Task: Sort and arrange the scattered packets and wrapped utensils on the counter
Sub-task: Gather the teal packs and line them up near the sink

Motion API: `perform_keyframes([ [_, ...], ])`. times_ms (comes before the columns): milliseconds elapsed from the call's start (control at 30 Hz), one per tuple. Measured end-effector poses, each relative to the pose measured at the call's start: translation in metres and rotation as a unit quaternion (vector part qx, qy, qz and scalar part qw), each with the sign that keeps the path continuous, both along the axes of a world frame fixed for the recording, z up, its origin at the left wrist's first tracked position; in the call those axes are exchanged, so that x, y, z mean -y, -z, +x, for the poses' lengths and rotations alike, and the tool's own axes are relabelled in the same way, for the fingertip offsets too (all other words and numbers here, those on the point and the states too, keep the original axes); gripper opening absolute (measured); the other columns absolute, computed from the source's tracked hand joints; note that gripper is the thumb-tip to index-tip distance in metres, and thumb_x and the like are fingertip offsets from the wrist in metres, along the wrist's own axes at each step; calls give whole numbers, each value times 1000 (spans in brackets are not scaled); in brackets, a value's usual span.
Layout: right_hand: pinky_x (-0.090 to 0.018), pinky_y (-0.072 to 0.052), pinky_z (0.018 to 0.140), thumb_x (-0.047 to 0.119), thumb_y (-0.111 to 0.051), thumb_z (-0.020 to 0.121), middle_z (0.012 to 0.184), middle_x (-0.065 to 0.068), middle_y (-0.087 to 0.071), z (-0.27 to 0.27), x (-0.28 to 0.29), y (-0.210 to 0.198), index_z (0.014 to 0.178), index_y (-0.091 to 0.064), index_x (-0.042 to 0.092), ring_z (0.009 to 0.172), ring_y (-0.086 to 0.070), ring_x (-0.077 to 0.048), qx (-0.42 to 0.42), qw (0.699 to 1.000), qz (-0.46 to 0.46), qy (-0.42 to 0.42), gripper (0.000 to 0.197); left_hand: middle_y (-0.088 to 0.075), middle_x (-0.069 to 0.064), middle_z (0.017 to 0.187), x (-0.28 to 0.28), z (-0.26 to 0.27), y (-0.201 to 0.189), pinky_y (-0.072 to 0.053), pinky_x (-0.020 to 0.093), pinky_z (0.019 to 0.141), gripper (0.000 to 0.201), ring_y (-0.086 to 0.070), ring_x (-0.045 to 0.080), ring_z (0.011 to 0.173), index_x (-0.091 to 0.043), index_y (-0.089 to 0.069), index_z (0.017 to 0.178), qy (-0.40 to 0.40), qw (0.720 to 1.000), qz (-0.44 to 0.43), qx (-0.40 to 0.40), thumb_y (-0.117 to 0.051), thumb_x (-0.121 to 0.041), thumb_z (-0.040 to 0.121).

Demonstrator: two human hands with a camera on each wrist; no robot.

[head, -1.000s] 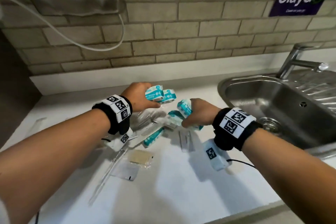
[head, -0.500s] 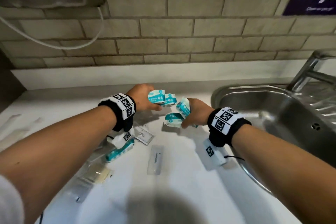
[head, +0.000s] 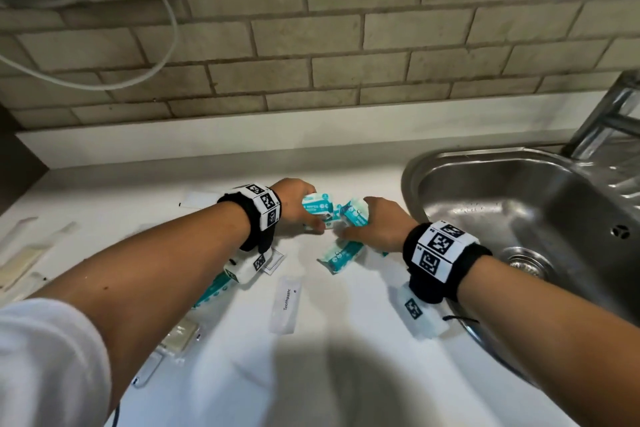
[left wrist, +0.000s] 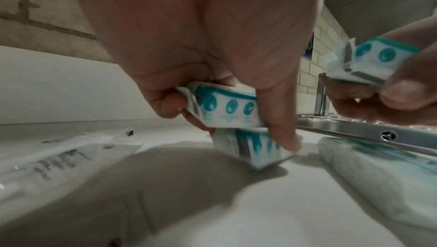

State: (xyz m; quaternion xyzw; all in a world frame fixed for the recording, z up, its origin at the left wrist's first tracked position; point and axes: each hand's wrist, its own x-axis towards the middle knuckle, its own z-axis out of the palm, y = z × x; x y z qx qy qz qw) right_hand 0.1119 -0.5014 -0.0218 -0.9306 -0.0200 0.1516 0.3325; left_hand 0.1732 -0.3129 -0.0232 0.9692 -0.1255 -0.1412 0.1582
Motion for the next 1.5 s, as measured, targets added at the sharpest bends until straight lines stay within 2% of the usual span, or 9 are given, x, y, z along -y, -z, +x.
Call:
perform_keyframes([
  [167, -27, -53, 51, 25, -79, 72, 96, -3, -63, -8, 20, -2, 109, -34, 18, 75, -64, -18, -17, 990, -56, -127, 59, -64, -1, 96, 2, 18, -2, -43, 26, 67, 47, -60, 16, 81, -19, -52, 111, -23, 997, -69, -25, -75, -40, 76],
  [367, -36, -53, 87, 35, -81, 65, 111, 6, -54, -20, 13, 2, 108, -53, 25, 99, -56, -17, -29, 939, -194, -283, 52, -49, 4, 80, 16, 37, -1, -34, 30, 56, 22, -47, 19, 67, -14, -31, 107, -61, 996, -64, -24, -48, -17, 93],
  [700, -36, -52, 83, 30, -87, 61, 106, 5, -54, -10, -17, 12, 100, -50, 25, 95, -54, -19, 66, 961, -133, -234, 54, -61, 10, 121, 2, 44, 6, -46, 29, 86, 32, -57, 20, 95, -12, -58, 122, 3, 997, -23, -76, -61, -9, 90],
  [900, -39, -48, 96, 48, -85, 56, 133, 0, -39, -3, -33, 16, 140, -36, 21, 119, -39, -21, 107, 966, -176, -156, 101, -46, 13, 143, -14, 41, 6, -38, 35, 108, 54, -51, 30, 124, -28, -46, 142, -6, 998, 22, -64, -60, -40, 91],
  [967, -38, -49, 94, 52, -83, 58, 126, 1, -43, 2, -33, 16, 136, -43, 21, 114, -42, -19, 88, 970, -185, -129, 93, -50, 13, 139, -19, 40, 5, -41, 35, 104, 59, -53, 30, 122, -22, -46, 141, -27, 998, 35, -53, -59, -47, 89],
  [1100, -38, -51, 91, 56, -82, 56, 116, -1, -44, 9, -41, 18, 125, -51, 19, 106, -46, -20, 67, 977, -183, -90, 84, -65, 5, 79, -18, 31, 3, -47, 21, 49, 46, -58, 17, 59, -16, -52, 126, -115, 984, -79, -107, -62, -42, 90],
  [1167, -38, -52, 90, 60, -83, 52, 113, -1, -44, 14, -46, 17, 122, -52, 19, 102, -49, -20, 48, 981, -171, -76, 87, -64, 2, 74, -16, 29, 3, -38, 13, 35, 41, -52, 11, 49, -16, -53, 124, -131, 981, -105, -94, -63, -36, 90],
  [1333, -31, -48, 91, 67, -77, 58, 118, -2, -48, 40, -32, 0, 129, -51, 19, 99, -55, -18, 19, 993, -105, -42, 90, -71, 7, 94, -22, 33, 6, -50, 22, 52, 47, -65, 21, 65, -15, -55, 130, -148, 975, -157, -50, -67, -32, 88],
  [1500, -33, -42, 102, 37, -73, 82, 148, -7, -36, 74, -18, -5, 149, -31, 18, 124, -51, -26, -5, 995, -93, -26, 81, -69, 13, 81, -19, 38, 11, -59, 28, 61, 46, -63, 19, 58, -10, -54, 132, -184, 947, -243, -99, -68, -15, 88],
])
